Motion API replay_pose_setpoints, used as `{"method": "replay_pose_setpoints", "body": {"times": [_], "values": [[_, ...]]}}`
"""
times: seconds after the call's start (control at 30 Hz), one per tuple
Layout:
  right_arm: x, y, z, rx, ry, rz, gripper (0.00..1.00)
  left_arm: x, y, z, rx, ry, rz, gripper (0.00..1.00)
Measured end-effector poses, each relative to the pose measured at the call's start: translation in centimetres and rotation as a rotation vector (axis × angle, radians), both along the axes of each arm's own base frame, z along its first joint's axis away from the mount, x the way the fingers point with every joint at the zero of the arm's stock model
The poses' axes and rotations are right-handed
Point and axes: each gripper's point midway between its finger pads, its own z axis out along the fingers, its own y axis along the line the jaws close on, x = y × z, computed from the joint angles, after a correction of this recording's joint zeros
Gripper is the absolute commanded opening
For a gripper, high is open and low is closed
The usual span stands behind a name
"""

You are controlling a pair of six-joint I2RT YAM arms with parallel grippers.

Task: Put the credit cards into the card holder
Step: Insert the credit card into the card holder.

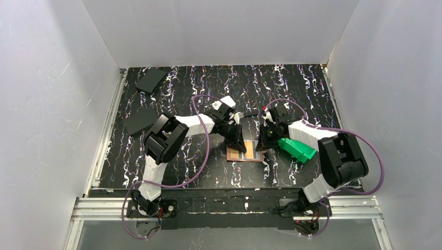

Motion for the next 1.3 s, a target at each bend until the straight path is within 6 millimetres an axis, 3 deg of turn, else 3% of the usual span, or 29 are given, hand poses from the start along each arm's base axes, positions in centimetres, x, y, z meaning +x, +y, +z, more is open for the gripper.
{"method": "replay_pose_setpoints", "body": {"times": [0.2, 0.37, 0.6, 0.77, 0.87, 1.1, 1.3], "values": [[0.0, -0.1, 0.0, 0.0, 0.003, -0.004, 0.03, 0.2, -0.6, 0.1, -0.003, 0.004, -0.009, 0.17], [0.0, -0.3, 0.0, -0.009, 0.002, -0.009, 0.05, 0.7, -1.1, 0.3, -0.01, -0.022, -0.016, 0.31], [-0.4, -1.4, 0.7, -0.048, -0.002, -0.029, 0.19, 0.1, -1.5, 0.7, -0.011, -0.044, -0.047, 0.44], [0.0, -2.9, 1.3, -0.077, -0.02, -0.06, 0.24, 0.0, -1.1, 0.8, 0.013, -0.053, -0.048, 0.43], [0.0, -2.5, 1.5, -0.048, -0.016, -0.053, 0.21, 0.1, -1.2, 1.0, 0.01, -0.058, -0.048, 0.25], [0.2, -0.9, 0.6, 0.038, 0.008, -0.033, 0.21, 0.3, -1.7, 1.1, -0.016, -0.06, -0.05, 0.38], [0.1, -0.7, 0.5, 0.051, 0.024, -0.035, 0.27, 0.1, -1.6, 1.4, -0.016, -0.074, -0.051, 0.48]]}}
